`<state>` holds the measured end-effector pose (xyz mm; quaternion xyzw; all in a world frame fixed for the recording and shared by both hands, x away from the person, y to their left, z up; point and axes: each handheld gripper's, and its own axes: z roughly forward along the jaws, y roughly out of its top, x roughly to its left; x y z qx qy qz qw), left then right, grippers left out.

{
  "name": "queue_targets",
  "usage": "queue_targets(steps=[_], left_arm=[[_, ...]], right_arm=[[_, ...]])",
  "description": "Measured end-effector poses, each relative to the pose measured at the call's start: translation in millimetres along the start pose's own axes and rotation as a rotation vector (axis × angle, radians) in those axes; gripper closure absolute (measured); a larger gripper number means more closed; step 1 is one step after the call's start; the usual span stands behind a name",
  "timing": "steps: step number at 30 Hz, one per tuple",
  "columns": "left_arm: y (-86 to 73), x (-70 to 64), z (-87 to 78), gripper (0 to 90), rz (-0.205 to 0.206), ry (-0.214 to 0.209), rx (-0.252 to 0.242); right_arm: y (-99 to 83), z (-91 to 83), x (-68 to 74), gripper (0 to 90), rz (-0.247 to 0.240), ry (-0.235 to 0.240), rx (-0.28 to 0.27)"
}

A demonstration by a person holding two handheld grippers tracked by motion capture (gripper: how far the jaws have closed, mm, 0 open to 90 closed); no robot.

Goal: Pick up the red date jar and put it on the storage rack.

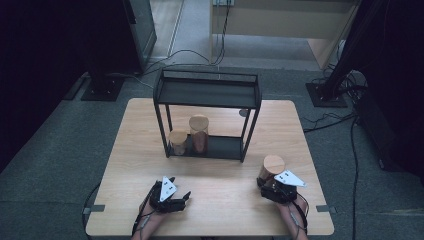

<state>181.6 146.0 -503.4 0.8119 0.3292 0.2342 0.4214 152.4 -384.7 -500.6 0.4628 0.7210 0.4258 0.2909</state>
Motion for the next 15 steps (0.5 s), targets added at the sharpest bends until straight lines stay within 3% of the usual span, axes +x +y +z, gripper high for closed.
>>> queue_targets(steps=[15], left_arm=[[0.1, -0.2, -0.2, 20.2, 0.001, 0.001, 0.001]], right_arm=[[9.8, 2.2, 9.0, 24.7, -0.010, 0.029, -0.007]])
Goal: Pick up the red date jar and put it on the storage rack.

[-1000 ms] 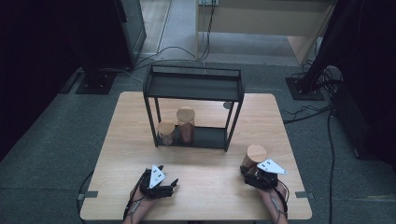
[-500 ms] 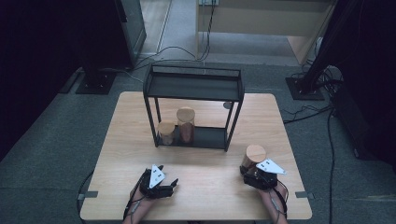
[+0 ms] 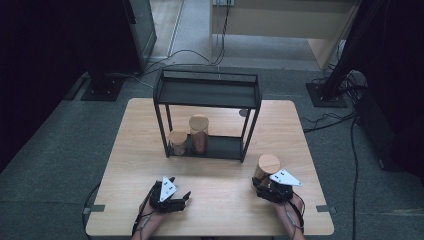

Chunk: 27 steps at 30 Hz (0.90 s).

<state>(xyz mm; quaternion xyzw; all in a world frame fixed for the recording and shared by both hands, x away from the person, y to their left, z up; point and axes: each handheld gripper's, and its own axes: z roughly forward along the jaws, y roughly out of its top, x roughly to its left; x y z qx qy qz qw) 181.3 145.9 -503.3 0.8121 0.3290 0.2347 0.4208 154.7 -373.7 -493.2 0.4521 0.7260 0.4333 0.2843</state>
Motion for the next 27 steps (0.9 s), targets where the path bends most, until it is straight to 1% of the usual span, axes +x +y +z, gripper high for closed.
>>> queue_targets(steps=[3, 13, 19, 27], left_arm=[[-0.1, 0.0, 0.1, 20.2, -0.001, 0.000, -0.001], [-0.2, 0.4, 0.0, 20.2, -0.002, -0.002, -0.001], [-0.1, 0.5, 0.0, 20.2, -0.001, -0.003, -0.001], [-0.1, 1.1, -0.1, 20.2, -0.003, -0.004, -0.001]], right_arm=[[2.3, 2.8, 1.7, 24.8, 0.005, 0.010, 0.001], [11.3, 11.9, 11.6, 24.8, -0.005, 0.036, 0.013], [14.9, 15.6, 14.7, 24.8, -0.008, 0.049, 0.013], [23.1, 24.5, 21.8, 24.8, -0.023, 0.077, 0.024]])
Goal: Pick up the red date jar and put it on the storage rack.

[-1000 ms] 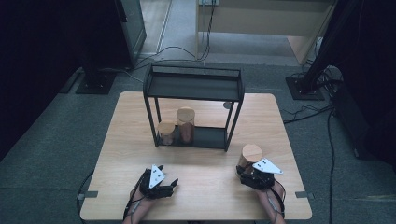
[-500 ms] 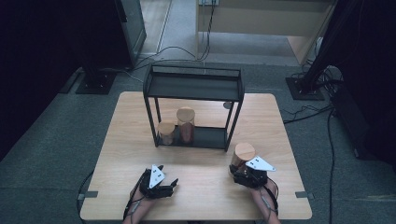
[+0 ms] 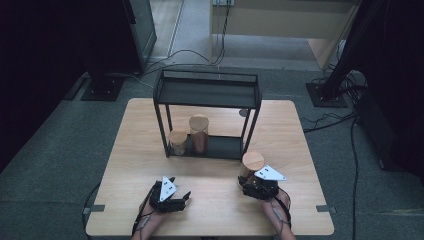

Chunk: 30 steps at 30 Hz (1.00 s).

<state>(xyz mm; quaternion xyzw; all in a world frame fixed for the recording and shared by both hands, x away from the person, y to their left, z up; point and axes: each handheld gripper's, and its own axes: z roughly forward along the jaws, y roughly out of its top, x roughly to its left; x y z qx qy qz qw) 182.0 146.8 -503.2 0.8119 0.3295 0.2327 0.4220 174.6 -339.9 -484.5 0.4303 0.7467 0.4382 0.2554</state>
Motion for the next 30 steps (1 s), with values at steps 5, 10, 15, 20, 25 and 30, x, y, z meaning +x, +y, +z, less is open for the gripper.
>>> queue_targets(steps=[5, 10, 15, 20, 25, 30], left_arm=[[-0.4, 0.0, 0.1, 20.2, 0.000, -0.001, -0.002], [-0.5, 0.4, 0.1, 20.2, -0.001, -0.002, -0.003], [-0.8, 0.5, 0.0, 20.2, -0.002, -0.003, -0.004], [-0.7, 0.5, 0.0, 20.1, -0.004, -0.003, -0.004], [-0.8, 1.4, -0.1, 20.2, -0.005, -0.006, -0.004], [-0.9, 1.5, -0.1, 20.1, -0.005, -0.008, -0.005]], right_arm=[[4.9, 4.6, 3.5, 24.7, -0.012, 0.013, 0.005], [10.8, 8.8, 6.9, 24.8, -0.024, 0.028, 0.011], [15.7, 13.1, 10.6, 24.8, -0.039, 0.040, 0.014], [19.7, 16.9, 12.9, 24.8, -0.044, 0.049, 0.018], [28.1, 24.5, 17.0, 24.8, -0.060, 0.065, 0.033], [32.8, 32.7, 21.4, 24.8, -0.069, 0.076, 0.031]])
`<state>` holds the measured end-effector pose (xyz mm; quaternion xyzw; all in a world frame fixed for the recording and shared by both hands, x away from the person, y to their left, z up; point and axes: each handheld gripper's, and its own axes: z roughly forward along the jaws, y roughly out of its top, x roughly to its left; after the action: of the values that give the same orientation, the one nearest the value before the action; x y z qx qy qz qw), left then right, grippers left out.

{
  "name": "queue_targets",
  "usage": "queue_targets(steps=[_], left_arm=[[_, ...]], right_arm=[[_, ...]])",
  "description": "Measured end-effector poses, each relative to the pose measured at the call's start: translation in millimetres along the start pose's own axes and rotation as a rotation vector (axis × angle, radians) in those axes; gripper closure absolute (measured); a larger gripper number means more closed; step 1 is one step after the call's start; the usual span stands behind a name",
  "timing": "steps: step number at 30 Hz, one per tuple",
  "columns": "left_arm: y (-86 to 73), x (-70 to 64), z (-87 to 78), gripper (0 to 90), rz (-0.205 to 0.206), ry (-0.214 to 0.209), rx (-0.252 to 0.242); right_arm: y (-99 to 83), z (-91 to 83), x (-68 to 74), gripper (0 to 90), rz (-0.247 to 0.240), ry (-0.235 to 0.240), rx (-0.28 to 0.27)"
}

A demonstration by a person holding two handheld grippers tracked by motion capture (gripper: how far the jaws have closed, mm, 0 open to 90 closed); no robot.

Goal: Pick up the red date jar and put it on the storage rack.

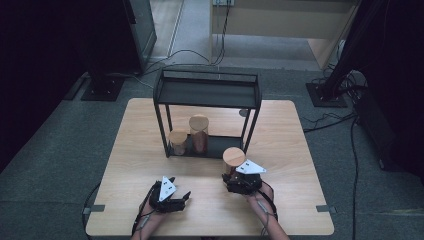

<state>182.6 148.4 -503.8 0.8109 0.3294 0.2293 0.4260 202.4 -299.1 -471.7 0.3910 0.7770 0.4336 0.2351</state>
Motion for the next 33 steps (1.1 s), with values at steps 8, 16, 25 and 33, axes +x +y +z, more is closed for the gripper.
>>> queue_targets(steps=[8, 16, 25, 33], left_arm=[[-0.1, 0.4, -0.1, 20.2, 0.000, -0.001, -0.001], [0.0, 0.4, 0.0, 20.2, 0.000, -0.002, 0.000], [0.1, 1.0, 0.0, 20.2, -0.001, -0.004, 0.001], [0.1, 1.1, 0.1, 20.2, -0.002, -0.005, 0.001]], right_arm=[[5.7, 8.2, 2.5, 24.8, -0.005, 0.007, -0.006], [10.6, 12.7, 2.6, 24.7, -0.008, 0.000, -0.005], [15.1, 18.5, 1.5, 24.7, -0.010, -0.005, -0.005], [17.6, 24.1, 0.9, 24.8, -0.001, -0.008, -0.008]])
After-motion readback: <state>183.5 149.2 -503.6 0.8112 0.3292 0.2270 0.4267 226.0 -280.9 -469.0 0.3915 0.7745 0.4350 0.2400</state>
